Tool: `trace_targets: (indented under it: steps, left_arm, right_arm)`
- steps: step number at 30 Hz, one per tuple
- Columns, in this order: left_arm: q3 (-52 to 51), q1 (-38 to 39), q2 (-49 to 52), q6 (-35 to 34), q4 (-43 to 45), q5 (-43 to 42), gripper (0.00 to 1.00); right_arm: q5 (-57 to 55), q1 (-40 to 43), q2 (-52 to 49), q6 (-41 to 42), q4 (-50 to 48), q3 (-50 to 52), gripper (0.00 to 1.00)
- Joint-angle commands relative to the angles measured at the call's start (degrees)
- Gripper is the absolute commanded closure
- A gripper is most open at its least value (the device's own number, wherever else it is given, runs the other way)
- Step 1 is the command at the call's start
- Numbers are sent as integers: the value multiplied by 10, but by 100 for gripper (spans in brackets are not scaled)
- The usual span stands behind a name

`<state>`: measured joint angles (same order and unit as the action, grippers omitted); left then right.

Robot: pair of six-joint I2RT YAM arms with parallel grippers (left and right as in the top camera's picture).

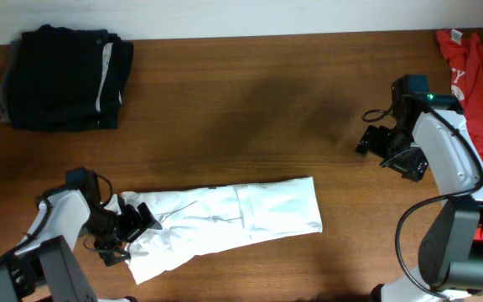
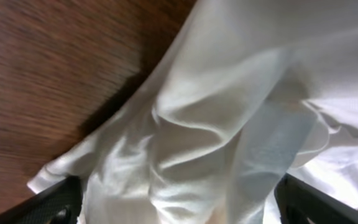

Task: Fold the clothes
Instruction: 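Release the shirt and raise the right gripper back to the right side, then lift the strip's left end with the left gripper and fold it rightward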

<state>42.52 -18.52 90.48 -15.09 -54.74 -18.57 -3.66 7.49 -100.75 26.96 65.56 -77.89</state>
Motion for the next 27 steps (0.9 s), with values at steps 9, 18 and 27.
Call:
trace_targets:
  steps: [9,18,27]
  left_arm:
    - [-34,0,17,2,115,107,1]
    - [-55,0,17,20,117,-28,11]
    - [-40,13,17,20,89,-60,100]
  right_arm:
    - [-11,3,-1,0,0,-5,2]
    - [-11,3,-1,0,0,-5,2]
    - [-11,3,-1,0,0,-5,2]
